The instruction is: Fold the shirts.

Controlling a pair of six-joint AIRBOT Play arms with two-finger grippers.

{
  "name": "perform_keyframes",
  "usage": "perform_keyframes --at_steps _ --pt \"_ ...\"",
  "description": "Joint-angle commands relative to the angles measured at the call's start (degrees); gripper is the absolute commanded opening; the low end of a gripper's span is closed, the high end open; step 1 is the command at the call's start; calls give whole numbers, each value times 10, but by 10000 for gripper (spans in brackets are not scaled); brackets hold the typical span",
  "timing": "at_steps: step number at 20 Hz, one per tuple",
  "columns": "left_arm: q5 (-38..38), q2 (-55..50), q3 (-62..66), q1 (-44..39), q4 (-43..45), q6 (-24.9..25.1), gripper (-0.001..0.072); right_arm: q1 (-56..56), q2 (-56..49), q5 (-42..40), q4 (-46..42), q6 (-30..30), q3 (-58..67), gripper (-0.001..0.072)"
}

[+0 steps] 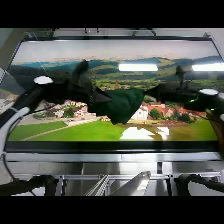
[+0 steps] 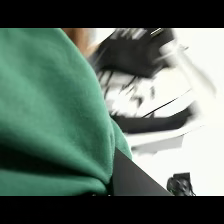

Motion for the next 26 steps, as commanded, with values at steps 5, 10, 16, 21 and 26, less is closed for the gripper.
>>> perform_keyframes --at_steps 5,10,16,21,26 --pt "-56 230 0 206 -135 -93 23 -86 277 80 6 15 148 24" --pt "-87 294 0 256 -129 -126 141 -85 381 19 5 10 205 25" --pt "-48 236 0 227 23 -111 160 -37 311 24 -110 31 203 25" --pt "3 113 0 153 50 -48 160 35 143 40 -179 76 157 30" --pt "3 -6 0 70 50 -1 299 165 -4 30 -179 59 127 287"
